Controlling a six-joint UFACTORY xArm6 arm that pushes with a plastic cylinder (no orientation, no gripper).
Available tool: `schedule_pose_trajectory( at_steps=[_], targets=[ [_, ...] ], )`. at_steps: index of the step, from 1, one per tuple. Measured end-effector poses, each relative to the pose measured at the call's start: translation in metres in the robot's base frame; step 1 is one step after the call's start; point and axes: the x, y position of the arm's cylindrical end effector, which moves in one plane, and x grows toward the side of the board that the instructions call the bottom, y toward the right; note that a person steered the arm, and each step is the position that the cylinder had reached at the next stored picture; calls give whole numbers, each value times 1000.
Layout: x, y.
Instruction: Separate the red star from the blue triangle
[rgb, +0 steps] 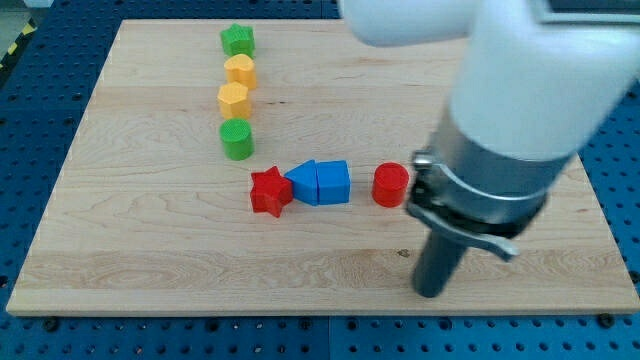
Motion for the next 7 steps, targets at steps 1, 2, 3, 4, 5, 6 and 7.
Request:
schedule_pose_trajectory(
  at_steps=[1, 2, 3, 4, 5, 6, 7],
  targets=[
    [-12, -45],
    [-34, -71],
    [-35, -75],
    [-42, -75],
    [-57, -78],
    [-58, -78],
    [-60, -87]
  ],
)
